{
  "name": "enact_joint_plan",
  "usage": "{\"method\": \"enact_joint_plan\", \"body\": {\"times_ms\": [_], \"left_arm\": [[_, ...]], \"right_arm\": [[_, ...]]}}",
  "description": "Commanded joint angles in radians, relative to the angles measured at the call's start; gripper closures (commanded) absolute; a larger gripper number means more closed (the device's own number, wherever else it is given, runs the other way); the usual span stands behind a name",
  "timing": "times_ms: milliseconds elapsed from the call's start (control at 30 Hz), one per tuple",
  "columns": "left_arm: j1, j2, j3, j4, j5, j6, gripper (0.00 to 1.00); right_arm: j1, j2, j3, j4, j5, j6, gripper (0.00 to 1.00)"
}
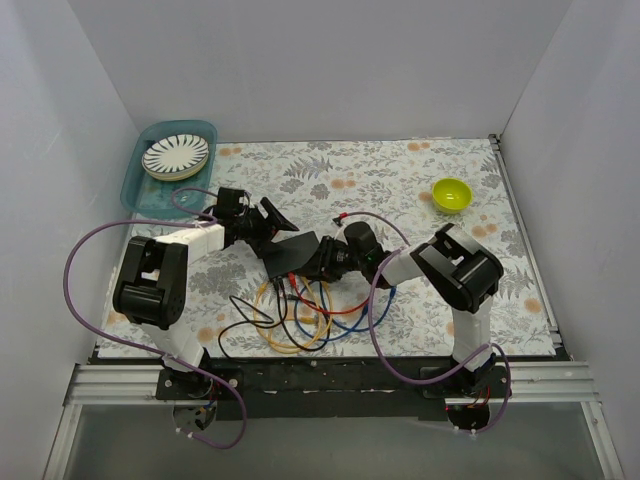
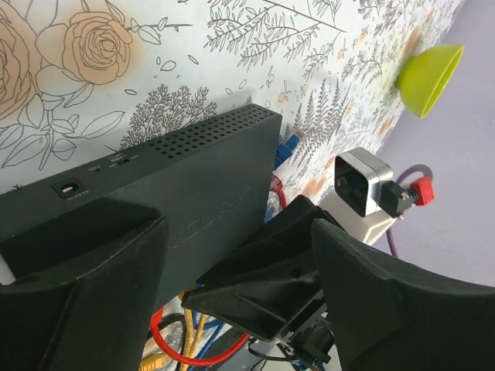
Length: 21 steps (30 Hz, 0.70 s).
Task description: Pull the plug from the switch port
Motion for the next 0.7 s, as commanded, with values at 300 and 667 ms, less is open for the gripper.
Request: {"method": "enact_joint_plan", "body": {"times_ms": [300,667], "left_arm": [[0.001,-0.046,-0.068,-0.032,-0.007,0.028,0.26],[0.001,-0.066,-0.087,-0.03,0.004,0.029,0.26]], "right_arm": [[0.001,0.07,-0.092,0.394,0.125,0.247,0.68],[0.004,0.086,-0.086,0.413,0.128,0.267,0.93]]}}
